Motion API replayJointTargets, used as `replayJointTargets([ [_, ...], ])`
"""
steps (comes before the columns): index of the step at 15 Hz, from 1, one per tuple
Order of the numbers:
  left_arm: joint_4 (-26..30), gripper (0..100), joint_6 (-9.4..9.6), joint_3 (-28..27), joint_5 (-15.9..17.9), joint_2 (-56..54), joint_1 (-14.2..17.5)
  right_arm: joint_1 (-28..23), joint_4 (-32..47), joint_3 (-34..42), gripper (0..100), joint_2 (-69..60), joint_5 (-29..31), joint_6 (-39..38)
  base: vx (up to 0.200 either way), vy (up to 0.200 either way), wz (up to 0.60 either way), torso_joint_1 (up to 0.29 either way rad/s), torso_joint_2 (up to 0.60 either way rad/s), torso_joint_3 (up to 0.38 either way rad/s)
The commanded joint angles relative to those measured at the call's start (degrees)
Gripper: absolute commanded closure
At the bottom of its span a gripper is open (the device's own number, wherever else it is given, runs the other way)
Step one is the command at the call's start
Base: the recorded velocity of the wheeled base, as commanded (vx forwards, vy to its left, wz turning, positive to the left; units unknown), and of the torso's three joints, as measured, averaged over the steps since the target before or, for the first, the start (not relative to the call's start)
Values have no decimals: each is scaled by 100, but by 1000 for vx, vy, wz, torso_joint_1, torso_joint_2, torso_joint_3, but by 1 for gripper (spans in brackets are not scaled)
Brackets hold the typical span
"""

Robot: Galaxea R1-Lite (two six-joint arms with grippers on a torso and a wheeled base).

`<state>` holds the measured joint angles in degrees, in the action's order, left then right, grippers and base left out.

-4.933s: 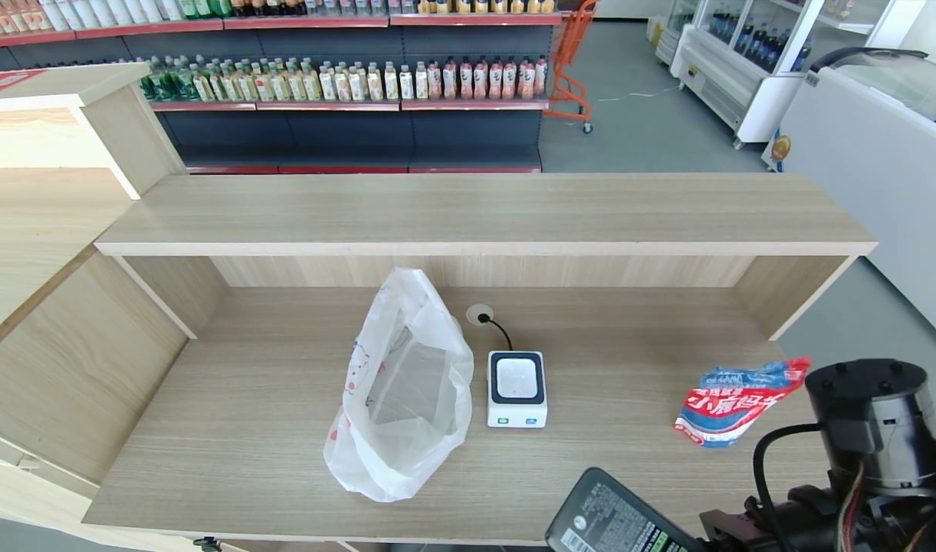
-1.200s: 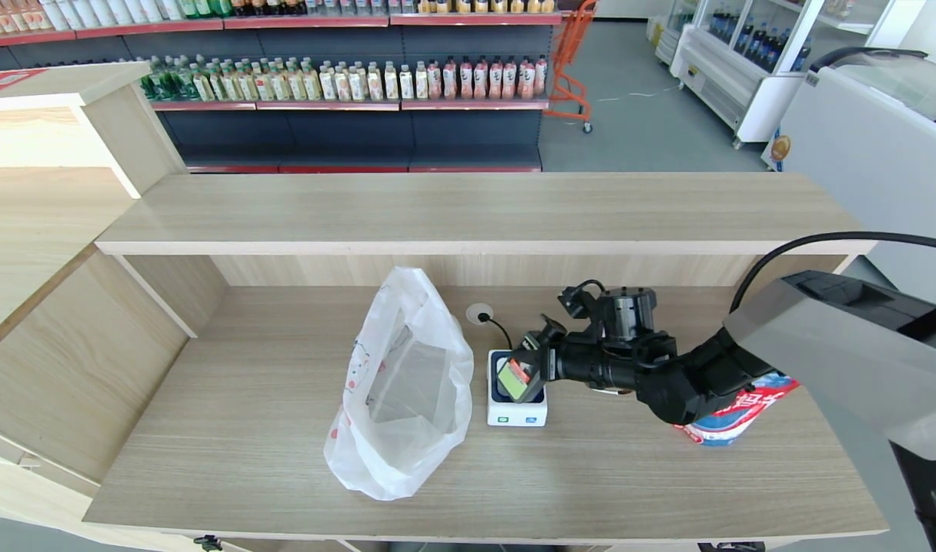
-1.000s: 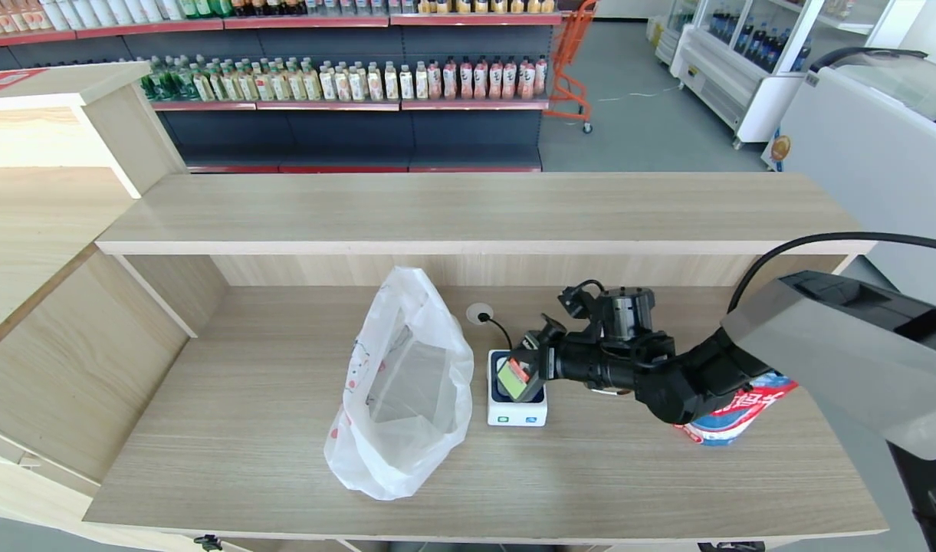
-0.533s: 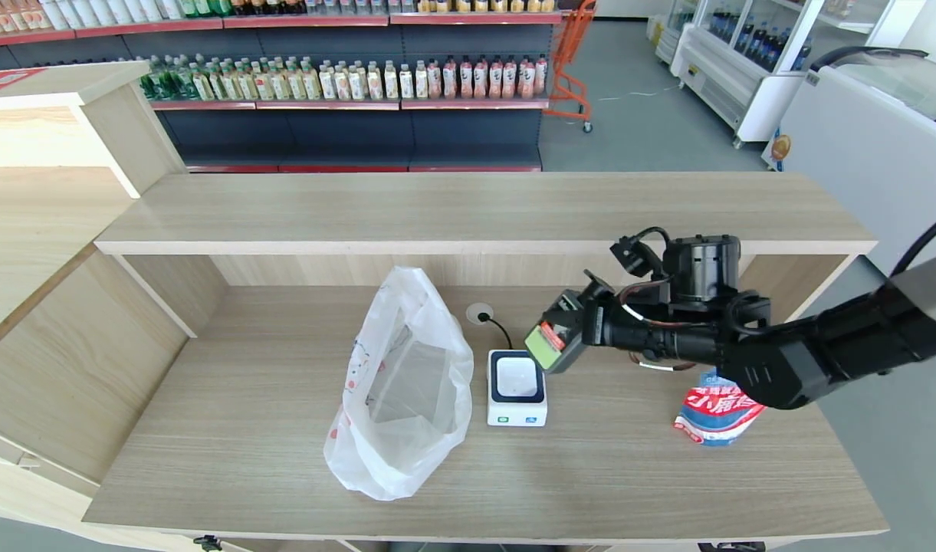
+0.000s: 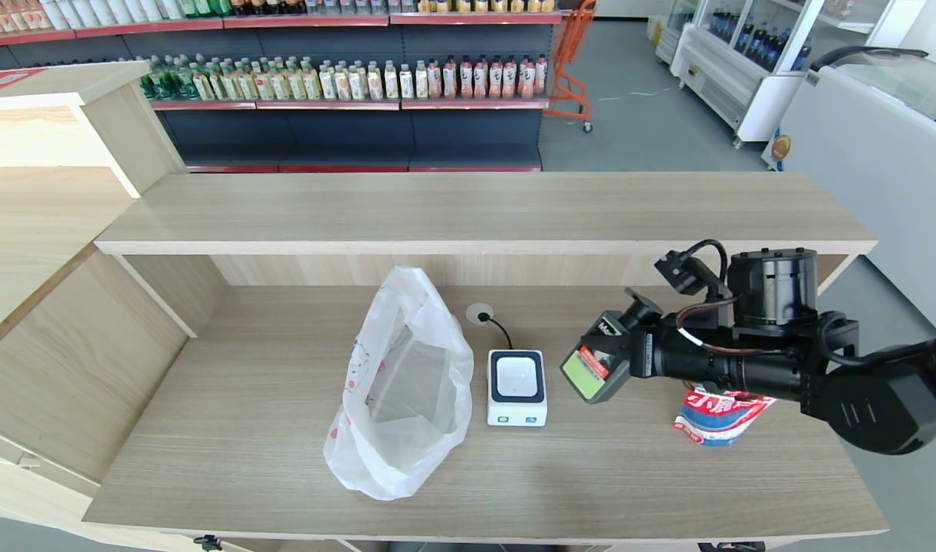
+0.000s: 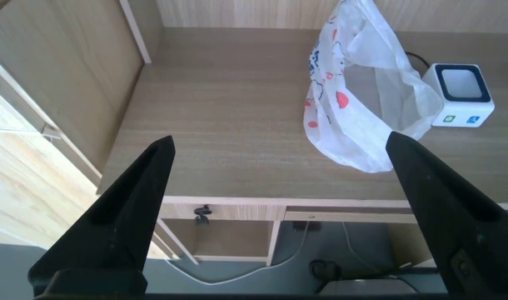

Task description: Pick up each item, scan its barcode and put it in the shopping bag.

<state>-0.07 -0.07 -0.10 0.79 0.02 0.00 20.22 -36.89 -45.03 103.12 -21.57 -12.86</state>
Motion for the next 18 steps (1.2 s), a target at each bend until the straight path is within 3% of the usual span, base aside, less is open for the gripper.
replayJointTargets([
  [1, -1, 0, -1, 1, 0, -2, 0, -1, -3, 12, 100, -90, -6, -111, 0, 0, 0, 0, 0, 0],
  [6, -1, 0, 7, 1, 0, -2, 0, -10, -3, 21, 100, -134, -6, -480, 0, 0, 0, 0, 0, 0],
  [18, -1, 0, -10, 1, 0, -2, 0, 351, -11, -243, 100, 560, 117, -401, 0, 200, 0, 2, 4, 3],
])
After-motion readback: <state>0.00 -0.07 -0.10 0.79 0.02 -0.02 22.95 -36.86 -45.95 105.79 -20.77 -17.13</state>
